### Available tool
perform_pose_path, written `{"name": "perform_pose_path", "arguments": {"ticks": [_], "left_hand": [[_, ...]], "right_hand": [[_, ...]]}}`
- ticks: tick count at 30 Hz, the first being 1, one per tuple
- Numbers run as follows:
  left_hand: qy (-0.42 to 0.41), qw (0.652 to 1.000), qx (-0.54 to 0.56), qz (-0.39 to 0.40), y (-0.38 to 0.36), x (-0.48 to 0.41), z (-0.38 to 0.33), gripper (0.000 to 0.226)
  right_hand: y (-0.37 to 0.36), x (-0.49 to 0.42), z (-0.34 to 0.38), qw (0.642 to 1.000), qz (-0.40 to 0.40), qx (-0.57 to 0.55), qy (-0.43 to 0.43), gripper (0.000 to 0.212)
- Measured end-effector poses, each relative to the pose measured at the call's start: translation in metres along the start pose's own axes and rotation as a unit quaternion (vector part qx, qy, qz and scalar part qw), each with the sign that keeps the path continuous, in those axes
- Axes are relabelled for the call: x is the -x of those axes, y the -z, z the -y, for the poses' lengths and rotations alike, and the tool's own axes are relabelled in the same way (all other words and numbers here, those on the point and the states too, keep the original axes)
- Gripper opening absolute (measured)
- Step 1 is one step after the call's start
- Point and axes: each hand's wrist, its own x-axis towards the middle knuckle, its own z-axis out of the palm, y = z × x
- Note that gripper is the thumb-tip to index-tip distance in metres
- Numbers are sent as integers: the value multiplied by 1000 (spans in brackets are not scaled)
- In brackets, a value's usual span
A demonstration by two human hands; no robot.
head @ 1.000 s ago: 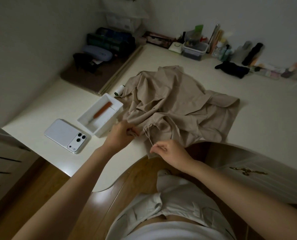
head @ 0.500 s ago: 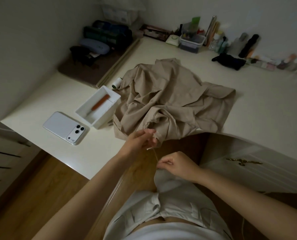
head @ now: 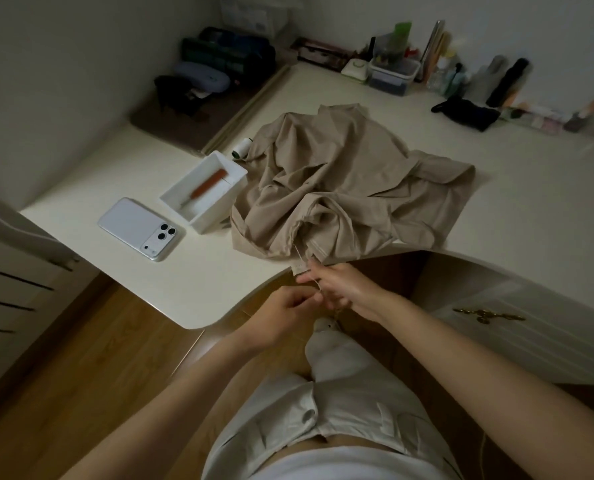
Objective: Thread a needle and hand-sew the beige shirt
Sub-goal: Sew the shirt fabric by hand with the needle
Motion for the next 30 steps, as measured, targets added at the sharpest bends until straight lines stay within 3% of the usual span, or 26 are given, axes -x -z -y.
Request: {"name": "perform_pose_path", "arguments": {"ticks": [2, 5, 9, 14, 16, 19, 22, 25, 28, 30], "left_hand": [[9, 999, -34, 20, -4, 3, 1, 26], [46, 996, -79, 16, -1, 5, 8, 26], [120, 984, -126, -37, 12, 1, 18, 30], [15, 952, -215, -216, 32, -16, 27, 23], [-24, 932, -260, -252, 38, -29, 27, 28], [-78, 902, -351, -239, 46, -49, 29, 40], [-35, 889, -421, -175, 48, -62, 32, 48], [-5, 889, -425, -169, 53, -69, 40, 35], [-24, 902, -381, -203, 59, -72, 39, 17], [-48, 906, -361, -216, 62, -72, 35, 13]], "right_hand": [[-3, -1, 6, 998, 48, -43, 24, 29], [-1, 0, 10, 996, 21, -74, 50, 24], [12, 5, -7, 998, -38, 48, 32, 26], [22, 16, -26, 984, -34, 173, -33, 28], [26, 17, -29, 977, -19, 206, -42, 30], [30, 12, -34, 963, -23, 267, -31, 29], [36, 5, -30, 958, -83, 272, 15, 29], [39, -3, -16, 957, -134, 244, 80, 10], [41, -12, -2, 947, -148, 255, 127, 27], [40, -15, 8, 939, -151, 262, 162, 18]]}}
